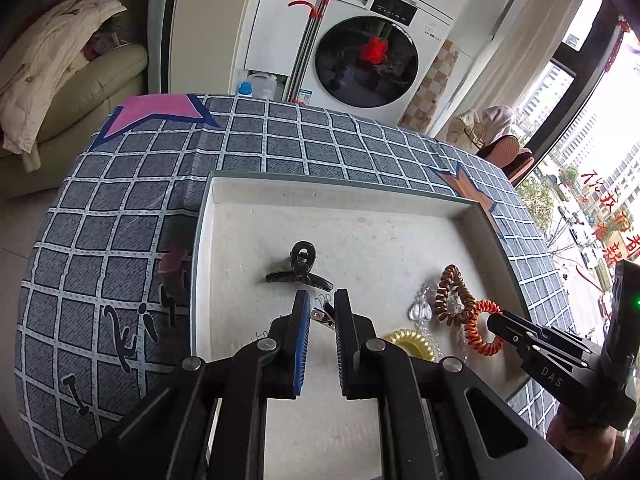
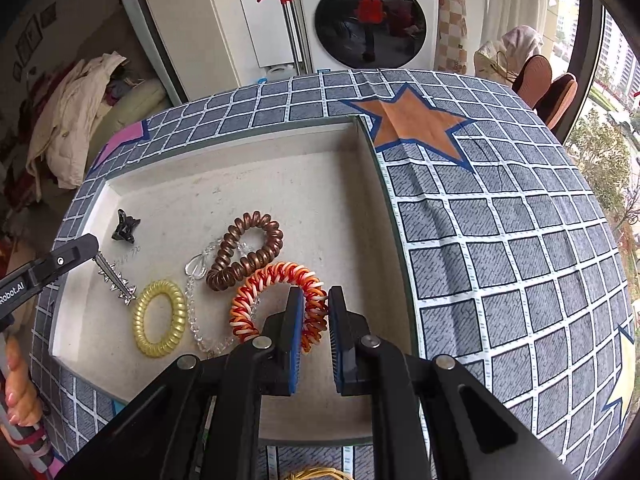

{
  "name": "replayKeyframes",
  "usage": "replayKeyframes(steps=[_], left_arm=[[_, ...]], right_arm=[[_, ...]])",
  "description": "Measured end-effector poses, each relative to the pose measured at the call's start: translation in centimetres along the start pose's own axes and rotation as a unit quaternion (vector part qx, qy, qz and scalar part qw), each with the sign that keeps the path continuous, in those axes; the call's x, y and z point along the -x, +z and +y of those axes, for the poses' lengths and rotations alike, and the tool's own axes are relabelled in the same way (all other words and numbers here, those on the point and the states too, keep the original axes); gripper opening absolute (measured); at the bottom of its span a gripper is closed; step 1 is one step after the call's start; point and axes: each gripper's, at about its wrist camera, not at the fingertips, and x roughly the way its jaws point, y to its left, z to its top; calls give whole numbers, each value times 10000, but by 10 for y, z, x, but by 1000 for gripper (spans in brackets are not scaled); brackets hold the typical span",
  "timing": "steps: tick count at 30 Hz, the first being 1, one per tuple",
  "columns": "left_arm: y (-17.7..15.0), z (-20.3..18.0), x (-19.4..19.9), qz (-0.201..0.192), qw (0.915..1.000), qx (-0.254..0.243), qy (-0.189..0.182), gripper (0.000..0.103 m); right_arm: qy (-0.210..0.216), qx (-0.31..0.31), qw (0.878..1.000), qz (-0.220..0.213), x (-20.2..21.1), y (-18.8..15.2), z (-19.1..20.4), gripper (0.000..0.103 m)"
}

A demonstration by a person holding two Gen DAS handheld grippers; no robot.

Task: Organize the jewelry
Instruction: 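Lower both items into the tray and open both tools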

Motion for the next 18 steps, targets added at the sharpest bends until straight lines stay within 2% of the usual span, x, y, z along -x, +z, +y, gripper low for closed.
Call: replayKeyframes(steps=[5,12,14,16,18], left_arm=[[-3,4,-14,113,9999,29,85,32],[-6,-2,-12,-15,9975,-275,656,32],[-6,-4,-9,-65,9964,-355,766,32],[-7,-7,-4,-121,9953,-456,849,32],[-7,-12,3,-228,9937,-568,939,32]], right_arm=[[-4,-78,10000,24,-8,1,-1,14],[-74,27,10000,-10,-10,0,1,17],[-22,1,10000,0,-10,0,0,24],[20,-43,10000,-58,-6,-1,0,47],[31,-45,9998,-205,1,-1,1,53]])
